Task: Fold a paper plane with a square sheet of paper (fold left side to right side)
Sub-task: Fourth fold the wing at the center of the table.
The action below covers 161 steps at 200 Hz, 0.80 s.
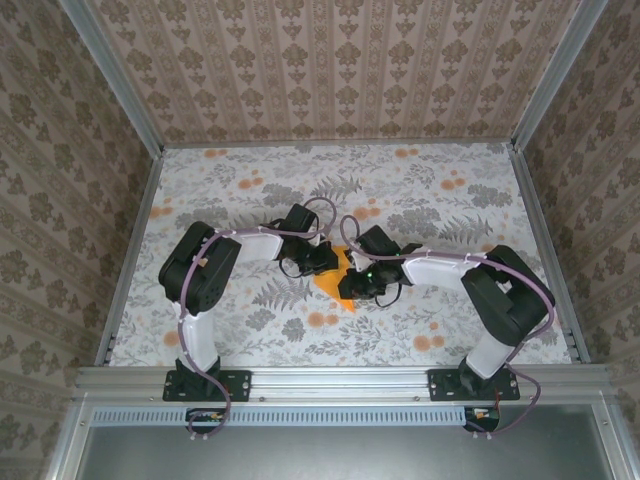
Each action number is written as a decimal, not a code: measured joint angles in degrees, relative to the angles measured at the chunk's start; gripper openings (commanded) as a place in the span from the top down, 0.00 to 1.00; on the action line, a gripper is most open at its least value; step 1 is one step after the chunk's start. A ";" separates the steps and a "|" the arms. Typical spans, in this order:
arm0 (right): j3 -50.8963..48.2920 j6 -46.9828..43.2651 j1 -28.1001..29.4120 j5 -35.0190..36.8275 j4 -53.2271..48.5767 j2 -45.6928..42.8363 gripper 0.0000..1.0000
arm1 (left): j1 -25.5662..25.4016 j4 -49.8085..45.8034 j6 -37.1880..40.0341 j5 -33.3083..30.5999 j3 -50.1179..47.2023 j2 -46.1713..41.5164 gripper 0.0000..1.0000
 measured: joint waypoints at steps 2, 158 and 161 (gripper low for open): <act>0.00 0.00 0.00 0.02 0.00 0.04 0.81 | 0.00 0.00 0.00 0.00 0.00 0.00 0.91; 0.00 -2.38 0.83 1.53 -1.51 2.34 0.84 | 0.00 -0.04 0.20 -0.02 0.00 0.00 0.91; 0.00 -2.45 0.85 1.60 -1.55 2.34 0.84 | 0.00 -0.04 0.20 -0.02 0.00 0.00 0.91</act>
